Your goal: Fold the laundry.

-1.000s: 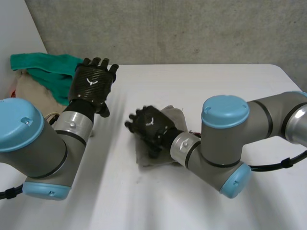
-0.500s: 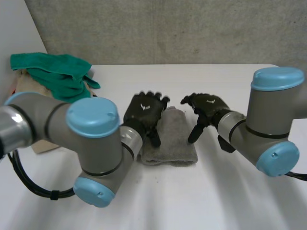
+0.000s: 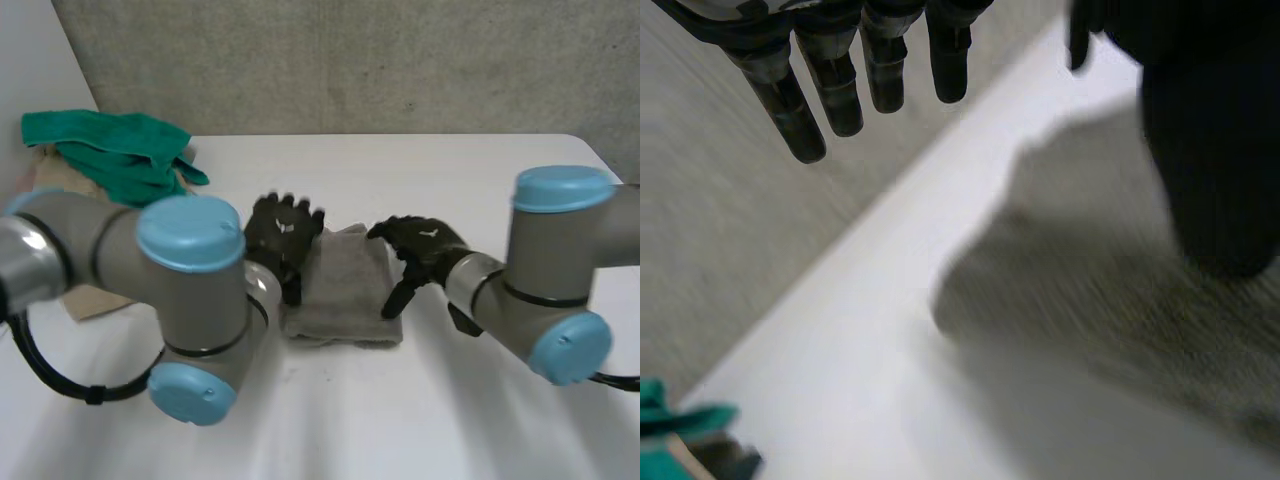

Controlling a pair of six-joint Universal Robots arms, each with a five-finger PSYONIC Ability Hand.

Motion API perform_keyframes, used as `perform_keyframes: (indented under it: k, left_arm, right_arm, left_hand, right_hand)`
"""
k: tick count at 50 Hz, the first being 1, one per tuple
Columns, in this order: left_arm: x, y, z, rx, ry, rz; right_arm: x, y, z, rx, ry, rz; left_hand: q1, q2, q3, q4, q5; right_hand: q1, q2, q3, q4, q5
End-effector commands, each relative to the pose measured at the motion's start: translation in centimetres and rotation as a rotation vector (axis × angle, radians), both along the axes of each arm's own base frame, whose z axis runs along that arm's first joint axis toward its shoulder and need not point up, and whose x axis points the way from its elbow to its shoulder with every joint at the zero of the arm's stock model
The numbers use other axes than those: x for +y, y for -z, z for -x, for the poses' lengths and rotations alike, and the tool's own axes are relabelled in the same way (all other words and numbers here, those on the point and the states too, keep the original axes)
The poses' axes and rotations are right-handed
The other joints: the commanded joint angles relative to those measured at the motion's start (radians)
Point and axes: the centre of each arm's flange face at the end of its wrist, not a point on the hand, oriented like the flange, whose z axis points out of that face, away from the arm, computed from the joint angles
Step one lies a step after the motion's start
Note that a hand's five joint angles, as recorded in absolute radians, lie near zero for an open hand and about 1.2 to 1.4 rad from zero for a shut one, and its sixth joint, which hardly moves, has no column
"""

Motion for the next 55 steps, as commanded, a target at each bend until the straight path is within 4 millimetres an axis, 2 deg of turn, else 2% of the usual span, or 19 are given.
perform_keyframes:
  k: [1, 5, 9, 17, 27, 34, 38, 43, 51, 53, 55]
  left_arm:
    - [1.0, -5.5, -0.4, 0.189, 0.151, 0.051]
    - [1.7, -6.9, -0.8, 0.233, 0.321, 0.031]
    - [1.8, -7.1, -1.1, 0.244, 0.424, 0.010]
    - [1.7, -7.0, -1.3, 0.242, 0.436, 0.001]
    - [1.9, -6.7, -1.4, 0.238, 0.435, -0.006]
    - [1.8, -6.7, -1.5, 0.237, 0.432, -0.008]
    - [1.9, -6.5, -1.5, 0.234, 0.431, -0.015]
    - [2.1, -6.1, -1.6, 0.228, 0.431, -0.026]
    - [2.1, -6.0, -1.7, 0.230, 0.432, -0.032]
    - [2.1, -6.0, -1.7, 0.230, 0.433, -0.032]
    - [2.2, -5.9, -1.6, 0.229, 0.435, -0.035]
  right_arm:
    - [0.1, 1.0, 4.8, -0.070, 0.146, -0.090]
    - [1.5, 3.0, 4.9, -0.058, 0.110, -0.169]
    - [2.0, 4.5, 4.0, -0.097, 0.018, -0.213]
    - [1.9, 5.8, 1.4, -0.154, -0.059, -0.218]
    - [1.4, 5.8, -1.5, -0.232, -0.087, -0.234]
    - [-0.4, 5.6, -2.7, -0.262, -0.031, -0.197]
    - [-1.1, 5.1, -3.1, -0.299, 0.000, -0.189]
    - [-1.6, 4.3, -3.3, -0.324, 0.014, -0.196]
    - [-1.5, 4.6, -3.3, -0.316, 0.016, -0.206]
    - [-1.5, 5.0, -3.3, -0.313, 0.015, -0.212]
    - [-1.7, 5.5, -3.5, -0.312, 0.009, -0.218]
  left_hand:
    - [-0.021, -0.027, -0.035, -0.029, -0.047]
    - [-0.021, -0.027, -0.035, -0.029, -0.047]
    - [-0.012, -0.018, -0.026, -0.020, -0.038]
    - [-0.006, -0.013, -0.020, -0.014, -0.033]
    - [-0.003, -0.010, -0.017, -0.011, -0.030]
    - [0.000, -0.007, -0.014, -0.008, -0.027]
    - [0.000, -0.007, -0.014, -0.008, -0.027]
    - [0.003, -0.004, -0.011, -0.005, -0.024]
    - [0.003, -0.004, -0.011, -0.005, -0.024]
    - [0.003, -0.004, -0.011, -0.005, -0.024]
    - [0.003, -0.004, -0.011, -0.005, -0.024]
  right_hand:
    - [-0.008, -0.048, -0.036, -0.057, -0.065]
    - [-0.008, -0.048, -0.036, -0.057, -0.065]
    - [-0.008, -0.048, -0.036, -0.057, -0.065]
    - [-0.008, -0.048, -0.036, -0.057, -0.065]
    - [-0.004, -0.044, -0.031, -0.052, -0.061]
    - [0.208, 0.167, 0.180, 0.159, 0.150]
    - [0.296, 0.255, 0.268, 0.247, 0.239]
    - [0.199, 0.159, 0.172, 0.151, 0.142]
    - [0.240, 0.200, 0.212, 0.191, 0.183]
    - [0.331, 0.290, 0.303, 0.282, 0.273]
    - [0.679, 0.638, 0.651, 0.630, 0.622]
